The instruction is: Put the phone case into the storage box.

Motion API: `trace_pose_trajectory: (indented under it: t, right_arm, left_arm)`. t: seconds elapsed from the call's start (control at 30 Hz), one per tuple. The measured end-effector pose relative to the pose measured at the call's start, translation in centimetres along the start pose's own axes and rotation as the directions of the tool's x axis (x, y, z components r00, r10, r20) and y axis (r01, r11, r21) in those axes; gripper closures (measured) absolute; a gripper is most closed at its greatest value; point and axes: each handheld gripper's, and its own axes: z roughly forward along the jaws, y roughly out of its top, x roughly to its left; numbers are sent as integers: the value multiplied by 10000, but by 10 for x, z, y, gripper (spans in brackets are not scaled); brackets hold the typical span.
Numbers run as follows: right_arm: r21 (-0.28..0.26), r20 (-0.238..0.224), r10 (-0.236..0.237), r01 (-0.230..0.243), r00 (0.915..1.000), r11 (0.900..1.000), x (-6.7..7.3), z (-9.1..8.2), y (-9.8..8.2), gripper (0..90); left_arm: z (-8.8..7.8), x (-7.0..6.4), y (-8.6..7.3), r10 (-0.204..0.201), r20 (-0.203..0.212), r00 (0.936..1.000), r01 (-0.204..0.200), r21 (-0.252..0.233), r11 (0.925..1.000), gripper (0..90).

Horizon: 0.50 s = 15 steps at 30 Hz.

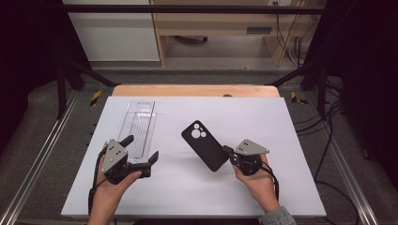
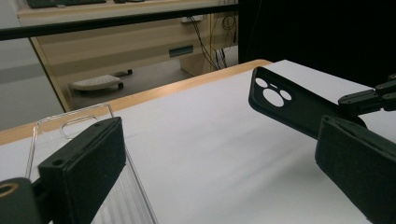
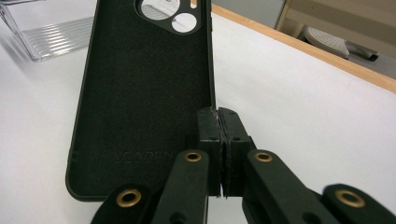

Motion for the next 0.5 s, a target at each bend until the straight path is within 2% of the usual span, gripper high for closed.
trace_pose_trajectory:
  t: [0.5]
  right_arm:
    - [-195, -3, -25, 25, 10000, 9998, 4, 0, 0, 894]
  left_arm:
    - [12, -11, 4, 189, 209, 9996, -195, 265, 9995, 12]
